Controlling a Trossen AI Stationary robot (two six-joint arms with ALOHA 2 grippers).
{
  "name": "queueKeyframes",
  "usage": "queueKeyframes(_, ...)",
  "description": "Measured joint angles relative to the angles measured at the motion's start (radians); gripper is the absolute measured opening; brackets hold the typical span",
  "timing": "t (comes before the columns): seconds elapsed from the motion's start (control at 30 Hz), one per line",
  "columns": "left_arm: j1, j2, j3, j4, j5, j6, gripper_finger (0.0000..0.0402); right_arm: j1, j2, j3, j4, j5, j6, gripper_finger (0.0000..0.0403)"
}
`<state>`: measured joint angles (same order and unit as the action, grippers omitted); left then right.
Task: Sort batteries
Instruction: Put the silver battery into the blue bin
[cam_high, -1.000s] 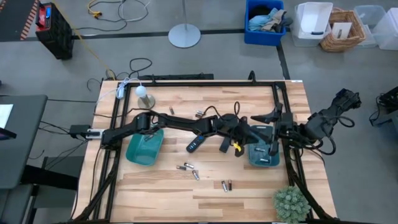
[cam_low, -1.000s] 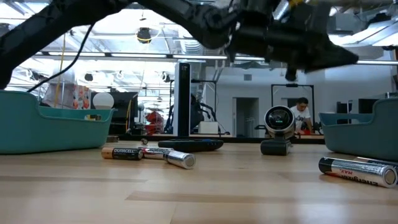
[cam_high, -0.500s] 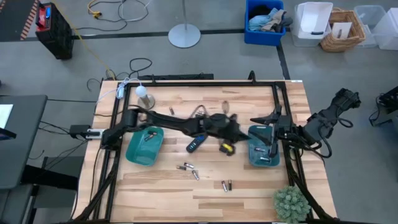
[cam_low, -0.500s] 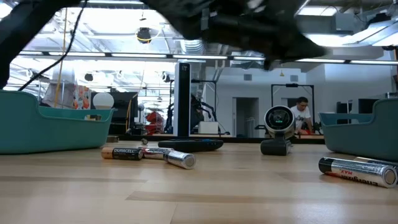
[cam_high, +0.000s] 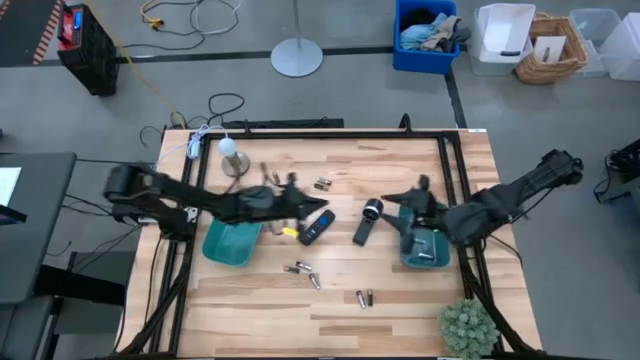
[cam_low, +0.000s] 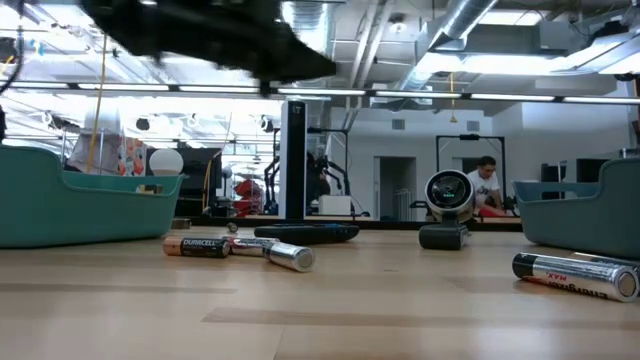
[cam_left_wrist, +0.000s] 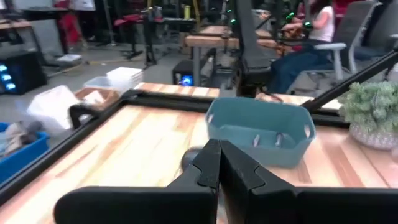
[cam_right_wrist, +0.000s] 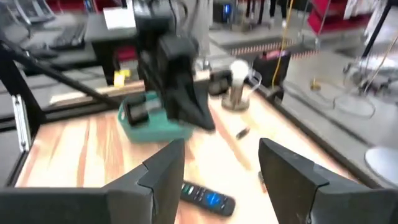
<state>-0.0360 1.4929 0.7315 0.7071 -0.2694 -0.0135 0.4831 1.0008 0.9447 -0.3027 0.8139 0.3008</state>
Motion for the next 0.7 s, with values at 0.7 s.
queueKeyframes(0.7, -0.049, -0.688, -0.362, -0.296, -0.060, -0.050, 0.0000, -0.100, 0.619, 0.171, 0.193, -0.330, 0.198, 0.0221)
